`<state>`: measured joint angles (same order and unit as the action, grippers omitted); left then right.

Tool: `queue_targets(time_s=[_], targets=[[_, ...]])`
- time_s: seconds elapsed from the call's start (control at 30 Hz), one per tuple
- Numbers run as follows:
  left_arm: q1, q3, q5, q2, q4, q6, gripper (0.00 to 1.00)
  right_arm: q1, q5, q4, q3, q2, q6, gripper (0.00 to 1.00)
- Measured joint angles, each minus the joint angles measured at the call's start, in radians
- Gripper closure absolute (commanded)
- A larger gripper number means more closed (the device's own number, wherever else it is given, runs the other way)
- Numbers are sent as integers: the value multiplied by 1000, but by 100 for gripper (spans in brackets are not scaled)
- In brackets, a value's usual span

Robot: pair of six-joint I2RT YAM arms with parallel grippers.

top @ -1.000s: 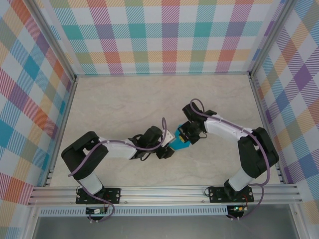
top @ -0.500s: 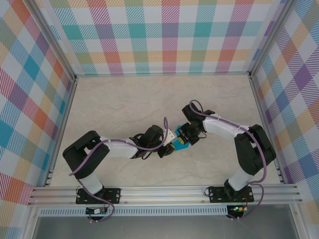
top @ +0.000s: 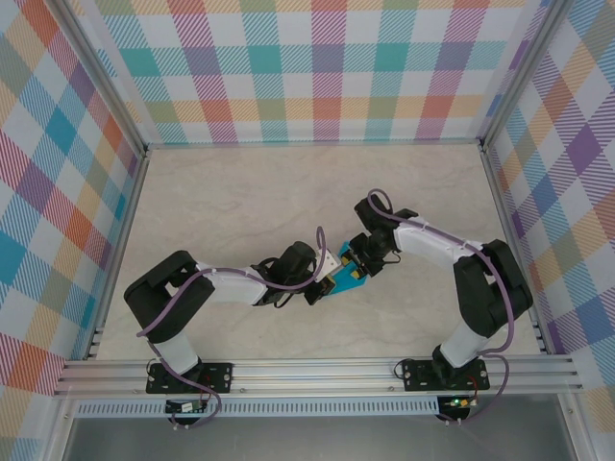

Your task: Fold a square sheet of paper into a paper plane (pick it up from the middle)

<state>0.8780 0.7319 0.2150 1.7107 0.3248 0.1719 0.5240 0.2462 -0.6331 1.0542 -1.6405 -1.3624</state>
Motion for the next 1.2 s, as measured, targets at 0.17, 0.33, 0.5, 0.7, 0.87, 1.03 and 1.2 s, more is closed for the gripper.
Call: queue_targets(time_s=[0.17, 0.33, 0.5, 0.7, 0.87, 1.03, 1.2], targets=[[0, 2, 27, 0, -4, -68, 93, -24, 1, 24, -6, 50, 93, 41], [-2, 19, 52, 0, -14, -195, 93, -37, -14, 97, -83, 188, 205, 33], [-2, 19, 64, 0, -6, -334, 92, -39, -29, 148, -159, 287, 310, 32], [-3, 12, 63, 0, 26, -449, 91, -39, -20, 211, -248, 308, 378, 47], [-3, -3, 61, 0, 48, -500, 91, -40, 19, 257, -289, 271, 402, 58], [-4, -15, 61, 0, 66, -532, 89, -40, 43, 300, -283, 185, 414, 60], [-11, -16, 75, 6, 76, -571, 87, -40, 61, 334, -270, 116, 430, 60]])
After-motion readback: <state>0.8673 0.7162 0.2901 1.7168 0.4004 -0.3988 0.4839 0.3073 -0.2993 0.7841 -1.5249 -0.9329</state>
